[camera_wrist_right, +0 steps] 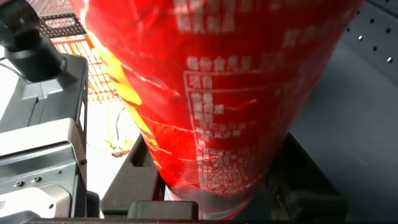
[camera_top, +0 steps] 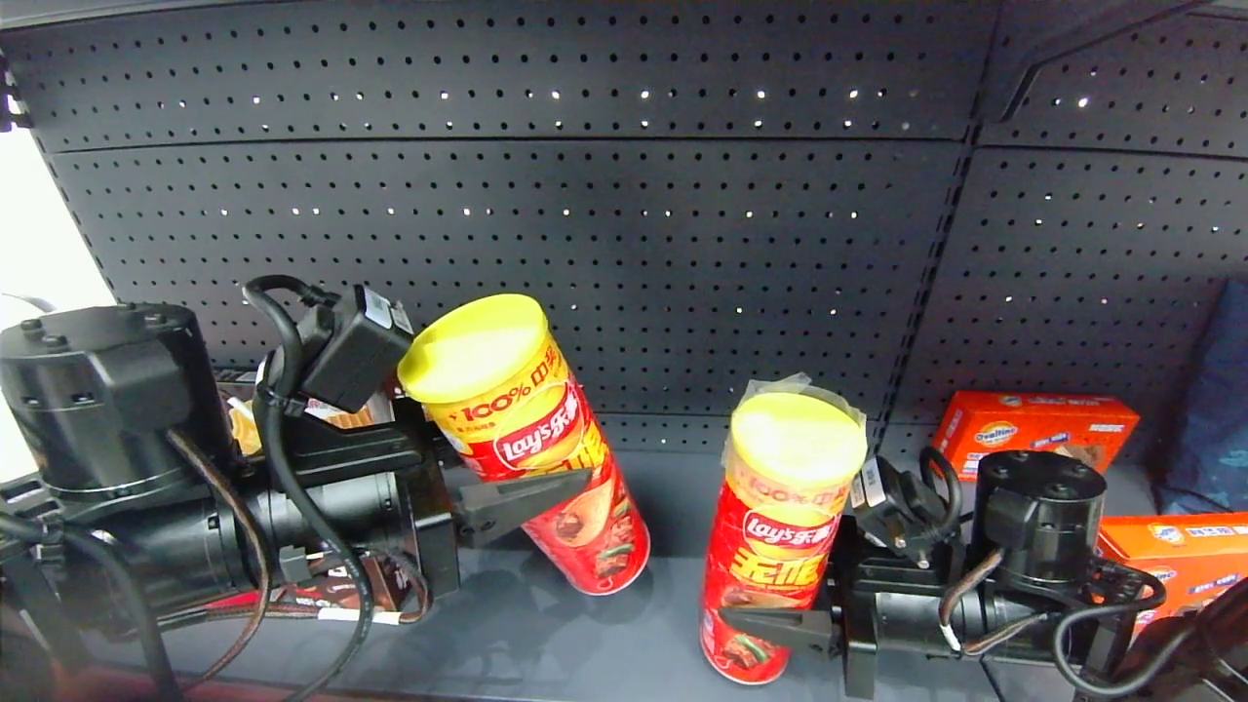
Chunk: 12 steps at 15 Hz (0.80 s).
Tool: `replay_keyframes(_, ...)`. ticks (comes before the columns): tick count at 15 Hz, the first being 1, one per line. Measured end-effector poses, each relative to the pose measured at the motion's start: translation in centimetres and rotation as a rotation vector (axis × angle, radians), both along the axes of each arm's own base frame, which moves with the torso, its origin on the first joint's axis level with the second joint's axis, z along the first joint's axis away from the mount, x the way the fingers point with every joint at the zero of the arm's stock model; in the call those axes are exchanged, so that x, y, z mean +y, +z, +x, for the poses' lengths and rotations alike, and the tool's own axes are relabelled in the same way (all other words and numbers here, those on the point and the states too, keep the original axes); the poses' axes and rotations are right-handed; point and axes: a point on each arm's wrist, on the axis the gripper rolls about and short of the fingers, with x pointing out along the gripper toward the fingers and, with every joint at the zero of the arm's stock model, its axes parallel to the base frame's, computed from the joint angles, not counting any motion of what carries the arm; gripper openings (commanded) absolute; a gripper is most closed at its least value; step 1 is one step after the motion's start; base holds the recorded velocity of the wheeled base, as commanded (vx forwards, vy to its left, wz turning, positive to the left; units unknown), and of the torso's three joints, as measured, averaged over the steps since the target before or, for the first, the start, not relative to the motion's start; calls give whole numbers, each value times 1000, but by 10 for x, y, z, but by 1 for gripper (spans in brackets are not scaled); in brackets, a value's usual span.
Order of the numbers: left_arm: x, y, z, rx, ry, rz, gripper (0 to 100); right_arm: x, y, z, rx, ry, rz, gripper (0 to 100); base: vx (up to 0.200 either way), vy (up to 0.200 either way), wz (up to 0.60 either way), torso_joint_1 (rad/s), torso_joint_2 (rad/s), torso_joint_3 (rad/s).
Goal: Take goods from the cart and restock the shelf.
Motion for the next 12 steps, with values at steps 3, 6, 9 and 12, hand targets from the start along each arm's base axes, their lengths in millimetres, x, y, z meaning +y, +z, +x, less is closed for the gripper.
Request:
replay_keyframes(3, 0, -1, 0, 2, 10, 3, 0, 1, -7, 2, 4, -2, -3, 0, 0, 0, 0, 0, 0, 0)
replay_keyframes(6, 0, -2, 0, 5, 10, 4, 0, 2, -13, 3, 14, -2, -9, 0, 0, 0, 0, 0, 0, 0)
replay_keyframes(9, 0, -2, 0, 8, 11, 6, 0, 2, -16, 4, 24, -1, -16, 100, 0, 0, 0, 0, 0, 0)
replay_keyframes(12, 1, -4, 0, 11, 11, 8, 0, 2, -17, 2, 28, 0, -15, 100, 0, 0, 0, 0, 0, 0)
